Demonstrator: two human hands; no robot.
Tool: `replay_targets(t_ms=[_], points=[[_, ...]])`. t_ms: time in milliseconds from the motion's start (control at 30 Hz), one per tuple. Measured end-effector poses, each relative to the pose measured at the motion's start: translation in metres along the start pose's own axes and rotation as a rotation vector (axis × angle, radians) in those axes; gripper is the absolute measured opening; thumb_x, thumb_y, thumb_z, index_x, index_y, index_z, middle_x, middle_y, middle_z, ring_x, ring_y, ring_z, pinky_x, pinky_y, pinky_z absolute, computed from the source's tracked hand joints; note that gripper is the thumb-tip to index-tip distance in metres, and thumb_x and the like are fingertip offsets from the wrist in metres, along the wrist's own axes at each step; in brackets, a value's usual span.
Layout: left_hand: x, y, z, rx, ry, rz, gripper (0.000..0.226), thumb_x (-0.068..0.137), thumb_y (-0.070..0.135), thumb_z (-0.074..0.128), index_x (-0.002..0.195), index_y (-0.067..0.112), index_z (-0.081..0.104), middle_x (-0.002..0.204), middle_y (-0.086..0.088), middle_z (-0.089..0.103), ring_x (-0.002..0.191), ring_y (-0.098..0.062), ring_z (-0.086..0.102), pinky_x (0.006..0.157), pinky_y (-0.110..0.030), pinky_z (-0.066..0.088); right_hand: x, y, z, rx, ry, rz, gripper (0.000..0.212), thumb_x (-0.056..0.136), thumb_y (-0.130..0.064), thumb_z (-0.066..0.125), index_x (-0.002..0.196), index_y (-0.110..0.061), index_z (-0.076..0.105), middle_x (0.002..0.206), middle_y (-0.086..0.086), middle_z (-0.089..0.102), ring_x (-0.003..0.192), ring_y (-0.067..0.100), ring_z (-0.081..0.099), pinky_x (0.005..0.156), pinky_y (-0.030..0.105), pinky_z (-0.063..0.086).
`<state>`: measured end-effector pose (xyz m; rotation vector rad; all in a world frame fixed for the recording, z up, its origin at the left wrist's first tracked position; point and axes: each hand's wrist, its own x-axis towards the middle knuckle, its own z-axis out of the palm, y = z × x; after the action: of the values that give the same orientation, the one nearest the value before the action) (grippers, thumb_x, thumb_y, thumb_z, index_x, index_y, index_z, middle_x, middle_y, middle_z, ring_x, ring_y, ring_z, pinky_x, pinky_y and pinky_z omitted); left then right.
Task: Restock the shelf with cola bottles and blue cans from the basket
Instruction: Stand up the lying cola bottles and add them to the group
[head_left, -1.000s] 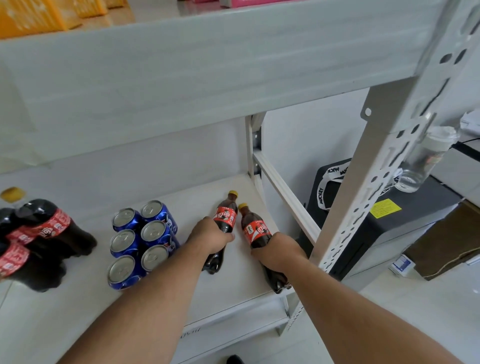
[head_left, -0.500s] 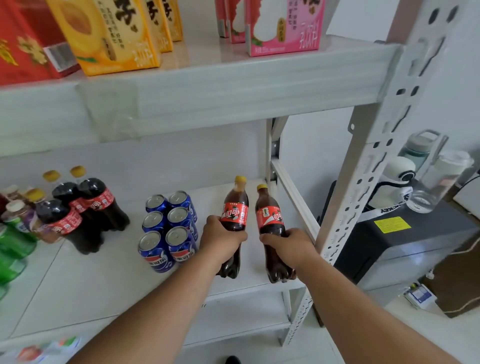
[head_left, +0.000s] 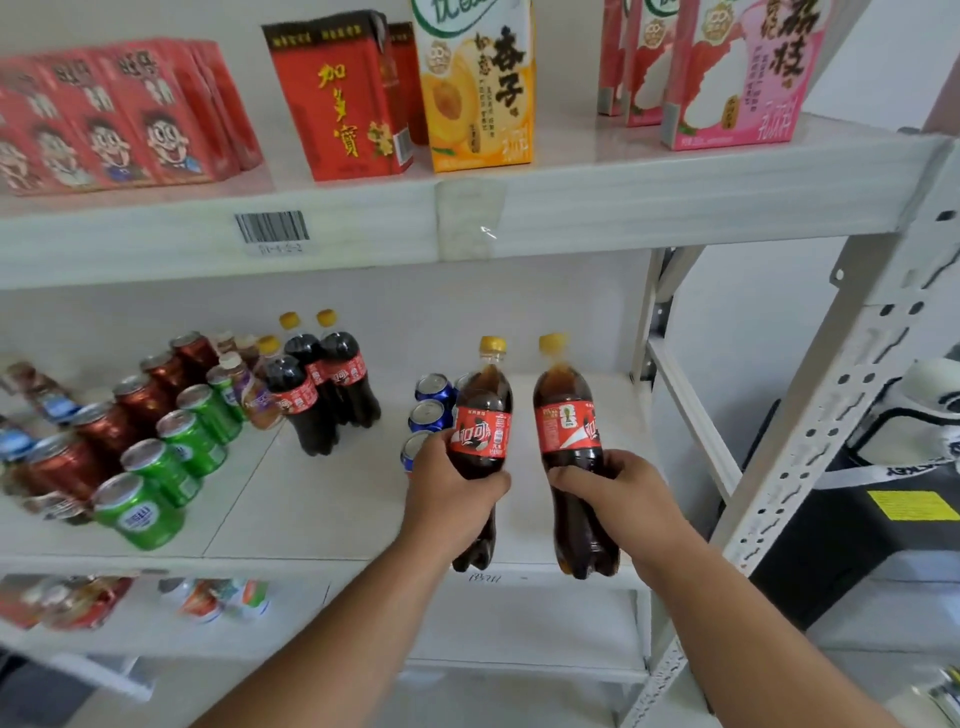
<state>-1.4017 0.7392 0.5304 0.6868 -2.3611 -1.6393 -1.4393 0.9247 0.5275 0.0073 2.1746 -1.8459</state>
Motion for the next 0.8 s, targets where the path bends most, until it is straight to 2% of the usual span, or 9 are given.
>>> replay_targets(t_ms=[100, 200, 300, 433, 500, 633, 800], points=[[0.002, -0.009, -0.026, -0.029, 0.035, 0.017, 0.060, 0.079, 0.015, 0.089, 0.124, 0.031, 0.053, 0.113, 0.010, 0.067, 0.105, -0.012, 0.067, 0.080, -0.025, 0.055, -0.002, -0.004, 0.024, -0.008, -0.028, -0.027, 0.022, 0.082, -0.026, 0.083, 0.101, -0.019, 0.075, 0.083, 0.002, 0.079, 0.080, 0.024, 0.077, 0.074, 0.034, 0.060], [0.007, -0.020, -0.058, -0.060, 0.041, 0.019, 0.061, 0.081, 0.015, 0.089, 0.124, 0.032, 0.050, 0.108, 0.013, 0.062, 0.095, -0.007, 0.063, 0.068, -0.016, 0.046, -0.004, -0.008, 0.056, -0.009, -0.061, -0.044, 0.025, 0.082, -0.027, 0.084, 0.104, -0.019, 0.076, 0.085, 0.000, 0.079, 0.080, 0.020, 0.077, 0.072, 0.031, 0.059], [0.020, -0.037, -0.096, -0.068, 0.054, 0.028, 0.064, 0.080, 0.017, 0.089, 0.131, 0.029, 0.052, 0.113, 0.010, 0.064, 0.099, -0.009, 0.062, 0.067, -0.016, 0.043, -0.007, -0.015, 0.098, 0.005, -0.085, -0.053, 0.023, 0.083, -0.026, 0.084, 0.105, -0.023, 0.075, 0.087, -0.004, 0.080, 0.079, 0.014, 0.077, 0.067, 0.022, 0.056], [0.041, -0.060, -0.152, -0.079, 0.063, 0.036, 0.062, 0.080, 0.014, 0.088, 0.129, 0.031, 0.053, 0.112, 0.009, 0.066, 0.102, -0.011, 0.064, 0.069, -0.015, 0.041, -0.006, -0.026, 0.161, -0.003, -0.108, -0.061, 0.026, 0.082, -0.026, 0.084, 0.107, -0.026, 0.076, 0.094, -0.004, 0.080, 0.090, 0.016, 0.077, 0.079, 0.026, 0.057], [0.054, -0.073, -0.178, -0.087, 0.068, 0.039, 0.061, 0.079, 0.014, 0.088, 0.124, 0.033, 0.053, 0.109, 0.010, 0.067, 0.101, -0.011, 0.064, 0.069, -0.017, 0.042, -0.003, -0.030, 0.192, -0.019, -0.109, -0.064, 0.026, 0.083, -0.027, 0.084, 0.108, -0.024, 0.076, 0.092, -0.006, 0.080, 0.090, 0.014, 0.076, 0.078, 0.025, 0.055], [0.075, -0.099, -0.221, -0.088, 0.050, 0.047, 0.060, 0.078, 0.015, 0.089, 0.122, 0.035, 0.052, 0.104, 0.016, 0.065, 0.093, 0.001, 0.060, 0.068, -0.017, 0.041, 0.004, -0.035, 0.245, -0.025, -0.074, -0.061, 0.028, 0.082, -0.029, 0.085, 0.107, -0.028, 0.072, 0.094, -0.008, 0.079, 0.095, 0.013, 0.074, 0.082, 0.027, 0.055], [0.092, -0.124, -0.254, -0.080, 0.043, 0.049, 0.061, 0.077, 0.018, 0.090, 0.123, 0.036, 0.055, 0.105, 0.016, 0.069, 0.096, 0.002, 0.063, 0.072, -0.018, 0.044, 0.009, -0.038, 0.282, -0.036, -0.030, -0.076, 0.027, 0.083, -0.027, 0.085, 0.105, -0.030, 0.070, 0.097, -0.009, 0.078, 0.092, 0.008, 0.072, 0.070, 0.019, 0.050]])
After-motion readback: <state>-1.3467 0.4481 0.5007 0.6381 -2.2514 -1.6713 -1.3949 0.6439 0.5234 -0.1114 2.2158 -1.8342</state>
